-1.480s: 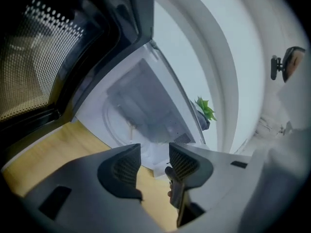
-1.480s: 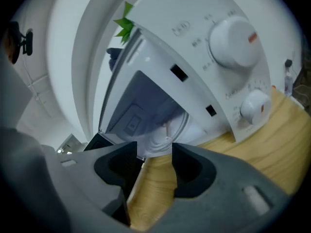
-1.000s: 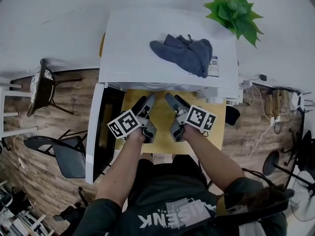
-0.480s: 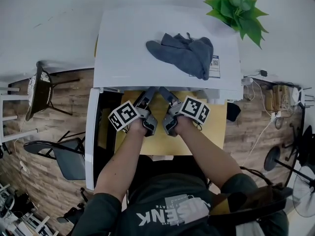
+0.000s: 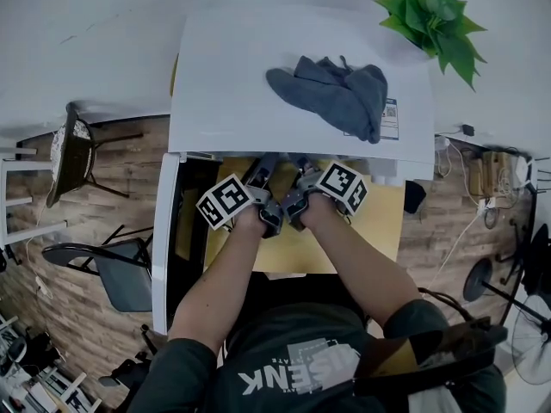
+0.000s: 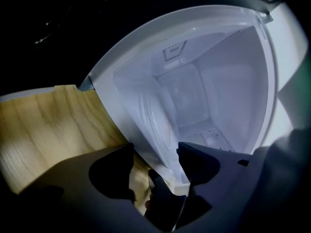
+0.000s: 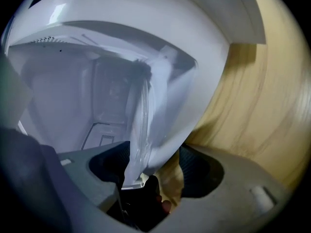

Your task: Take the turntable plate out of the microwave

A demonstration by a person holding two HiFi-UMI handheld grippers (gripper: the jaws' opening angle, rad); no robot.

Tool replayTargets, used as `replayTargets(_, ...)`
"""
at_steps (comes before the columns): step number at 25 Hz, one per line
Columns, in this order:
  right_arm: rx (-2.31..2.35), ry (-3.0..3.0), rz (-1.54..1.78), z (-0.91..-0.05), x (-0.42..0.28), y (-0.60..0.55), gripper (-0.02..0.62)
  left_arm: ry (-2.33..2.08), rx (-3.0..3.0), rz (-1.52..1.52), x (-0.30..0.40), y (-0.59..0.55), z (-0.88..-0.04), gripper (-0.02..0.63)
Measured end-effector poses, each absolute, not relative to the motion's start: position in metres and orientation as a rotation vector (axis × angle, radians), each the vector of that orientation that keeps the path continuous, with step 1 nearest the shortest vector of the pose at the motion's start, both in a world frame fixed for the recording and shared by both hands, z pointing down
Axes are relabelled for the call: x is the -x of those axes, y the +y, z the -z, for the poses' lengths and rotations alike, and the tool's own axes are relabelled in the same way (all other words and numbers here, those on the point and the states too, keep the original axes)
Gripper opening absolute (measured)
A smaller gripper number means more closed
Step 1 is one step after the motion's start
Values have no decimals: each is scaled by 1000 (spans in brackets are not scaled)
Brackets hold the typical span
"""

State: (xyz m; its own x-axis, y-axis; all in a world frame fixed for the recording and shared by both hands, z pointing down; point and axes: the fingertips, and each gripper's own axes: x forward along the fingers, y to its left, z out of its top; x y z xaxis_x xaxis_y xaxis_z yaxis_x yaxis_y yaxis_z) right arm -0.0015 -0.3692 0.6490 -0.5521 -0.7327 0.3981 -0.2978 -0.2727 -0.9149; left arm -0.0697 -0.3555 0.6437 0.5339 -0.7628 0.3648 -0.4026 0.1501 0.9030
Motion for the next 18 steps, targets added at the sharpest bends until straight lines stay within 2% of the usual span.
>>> replayTargets(18, 1157, 1629, 1973, -654, -1, -342, 249, -1065, -1437, 301, 77, -345, -659, 290)
